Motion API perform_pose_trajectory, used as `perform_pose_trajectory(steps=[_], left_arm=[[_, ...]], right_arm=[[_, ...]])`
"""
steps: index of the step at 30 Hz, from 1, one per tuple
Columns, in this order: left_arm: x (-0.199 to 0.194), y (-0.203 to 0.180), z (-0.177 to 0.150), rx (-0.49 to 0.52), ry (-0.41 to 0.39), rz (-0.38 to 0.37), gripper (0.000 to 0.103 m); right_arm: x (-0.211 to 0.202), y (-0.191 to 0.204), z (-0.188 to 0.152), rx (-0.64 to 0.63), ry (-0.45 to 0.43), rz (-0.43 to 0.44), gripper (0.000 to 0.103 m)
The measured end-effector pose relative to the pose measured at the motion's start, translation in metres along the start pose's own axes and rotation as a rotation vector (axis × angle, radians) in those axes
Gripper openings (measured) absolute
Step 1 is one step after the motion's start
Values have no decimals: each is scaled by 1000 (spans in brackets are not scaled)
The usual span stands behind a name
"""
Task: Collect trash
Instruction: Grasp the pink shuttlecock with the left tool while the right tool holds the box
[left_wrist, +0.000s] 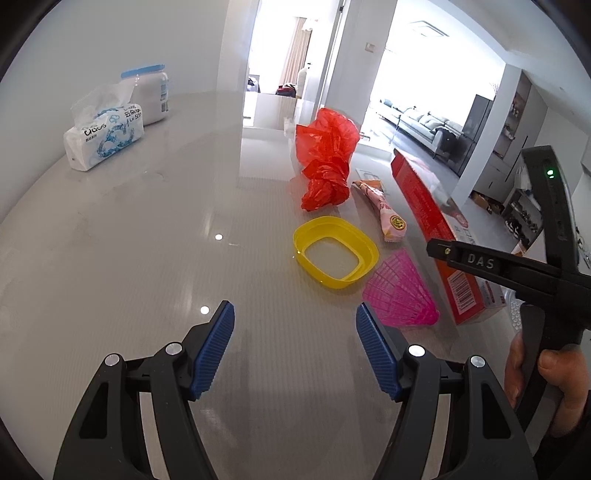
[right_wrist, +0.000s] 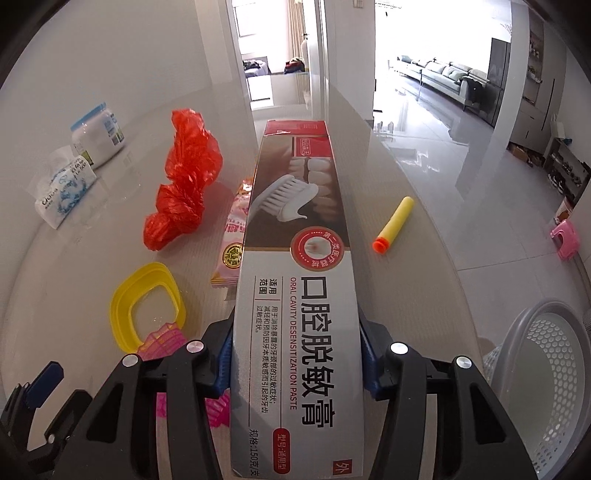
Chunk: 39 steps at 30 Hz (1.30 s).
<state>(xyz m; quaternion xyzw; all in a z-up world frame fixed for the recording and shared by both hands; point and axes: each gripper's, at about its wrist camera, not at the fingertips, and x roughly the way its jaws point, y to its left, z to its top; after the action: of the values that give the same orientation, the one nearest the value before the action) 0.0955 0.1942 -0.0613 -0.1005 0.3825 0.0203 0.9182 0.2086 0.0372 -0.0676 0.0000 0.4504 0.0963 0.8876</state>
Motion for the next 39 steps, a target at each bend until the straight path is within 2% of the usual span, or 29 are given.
perform_pose_trajectory(steps=[3,13,20,27,34,37,39], left_arm=[[-1,-10,0,15,2,-9,67],[9,-56,4,16,26,-72,67],[29,-89,7,-27,34,-9,67],[52,-96,7,-119,71,71,67],[60,-104,8,-131,67,132,66],[57,-104,7,-133,59,126,62],[53,-102,6,-135,52,109,55]], right_arm=[[-16,-6,-7,17,-23,4,51],[-70,-71,-44,69,-80,-54,51],[-81,-102,-57,113,-98,-58,51],[-84,-119,-66,139,-112,-45,51],[-81,-132,-71,168,-108,-17,51],[-81,-137,-74,177,-106,-10,51],[-82,-140,-75,181,-107,-8,51]])
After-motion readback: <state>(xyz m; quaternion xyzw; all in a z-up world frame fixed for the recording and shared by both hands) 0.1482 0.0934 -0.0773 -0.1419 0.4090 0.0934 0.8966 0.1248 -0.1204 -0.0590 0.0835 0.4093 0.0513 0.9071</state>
